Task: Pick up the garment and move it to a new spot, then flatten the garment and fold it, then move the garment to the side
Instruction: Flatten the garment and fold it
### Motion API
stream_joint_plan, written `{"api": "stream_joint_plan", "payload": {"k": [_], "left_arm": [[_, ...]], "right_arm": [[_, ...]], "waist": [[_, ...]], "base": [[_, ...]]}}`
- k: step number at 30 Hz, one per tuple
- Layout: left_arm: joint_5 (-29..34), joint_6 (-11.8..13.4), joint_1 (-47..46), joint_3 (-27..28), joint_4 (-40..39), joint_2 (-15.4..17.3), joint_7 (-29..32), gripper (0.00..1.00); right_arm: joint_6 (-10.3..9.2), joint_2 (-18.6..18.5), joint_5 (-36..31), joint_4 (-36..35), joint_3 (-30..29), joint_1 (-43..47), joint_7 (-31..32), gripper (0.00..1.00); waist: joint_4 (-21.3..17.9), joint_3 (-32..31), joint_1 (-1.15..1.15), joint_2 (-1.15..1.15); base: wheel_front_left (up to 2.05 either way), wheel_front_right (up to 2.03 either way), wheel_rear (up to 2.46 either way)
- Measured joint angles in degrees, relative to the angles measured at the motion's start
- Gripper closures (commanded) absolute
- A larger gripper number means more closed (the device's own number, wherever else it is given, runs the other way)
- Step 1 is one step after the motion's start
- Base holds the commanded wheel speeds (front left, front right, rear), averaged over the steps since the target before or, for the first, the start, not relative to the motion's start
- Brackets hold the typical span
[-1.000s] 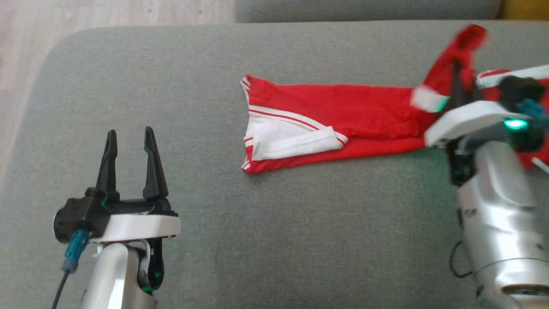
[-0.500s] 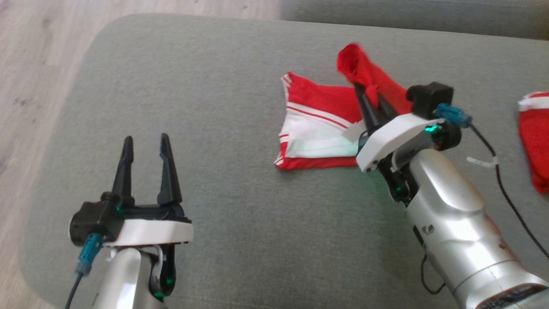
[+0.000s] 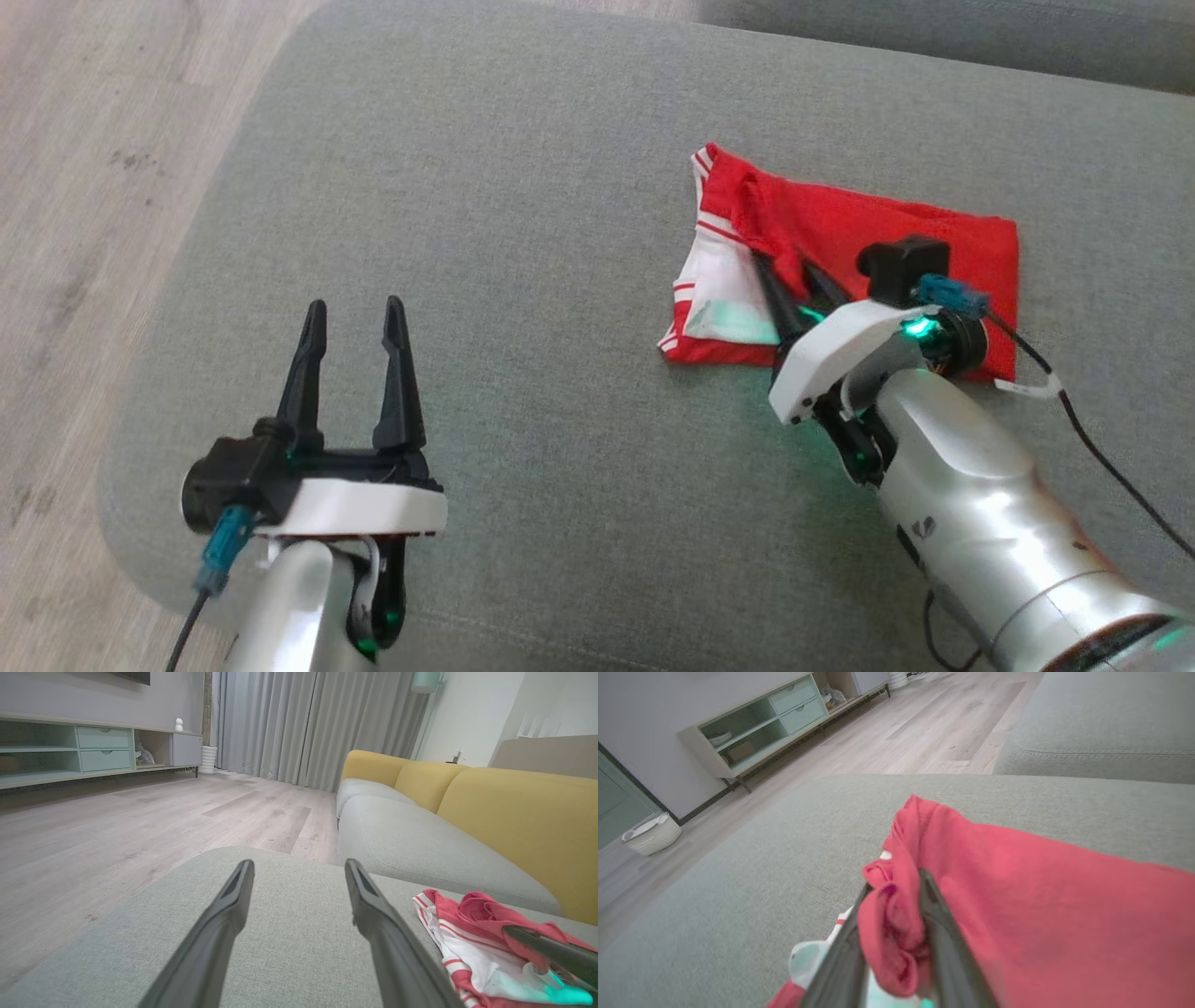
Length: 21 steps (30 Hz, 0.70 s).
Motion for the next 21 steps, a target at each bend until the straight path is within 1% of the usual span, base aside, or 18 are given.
{"api": "stream_joint_plan", "payload": {"k": [2, 7, 9, 11, 12, 17, 21], "left_arm": [[0.01, -0.01, -0.01, 0.08, 0.35, 0.00, 0.00, 0.00], [0.69, -0.08, -0.01, 1.85, 0.82, 0.00, 0.00, 0.00], [0.71, -0.19, 0.01, 2.34, 0.68, 0.02, 0.00, 0.00], [1.18, -0.54, 0.02, 3.01, 0.24, -0.02, 0.00, 0.00], [1.18, -0.54, 0.02, 3.01, 0.24, -0.02, 0.00, 0.00], [1.45, -0.58, 0.12, 4.47, -0.66, -0.01, 0.00, 0.00], [1.70, -0.56, 0.40, 5.49, -0.87, 0.00, 0.00, 0.00]], "right_arm": [[0.00, -0.05, 0.37, -0.51, 1.54, -0.21, -0.37, 0.00], [0.00, -0.01, 4.71, -7.61, 6.59, -0.75, -1.72, 0.00], [0.00, 0.00, 4.82, -9.28, 6.90, -0.76, -2.30, 0.00], [0.00, -0.01, 4.17, -10.24, 5.71, -0.74, -2.44, 0.00], [0.00, -0.01, 4.17, -10.24, 5.71, -0.74, -2.44, 0.00], [0.00, -0.04, -4.20, -15.26, -4.94, -0.16, -2.59, 0.00], [0.00, -0.07, -11.85, -19.90, -14.91, 4.91, -2.61, 0.00]], "waist": [[-0.07, -0.19, 0.00, 0.00], [-1.91, -0.83, -0.01, 0.00], [-3.00, -1.21, -0.01, 0.00], [-4.24, -1.62, -0.01, 0.00], [-4.24, -1.62, -0.01, 0.00], [-7.73, -2.61, -0.01, 0.00], [-10.39, -3.51, -0.01, 0.00]], "base": [[0.00, 0.00, 0.00], [0.00, 0.00, 0.00], [0.00, 0.00, 0.00], [0.00, 0.00, 0.00], [0.00, 0.00, 0.00], [0.00, 0.00, 0.00], [0.00, 0.00, 0.00]]}}
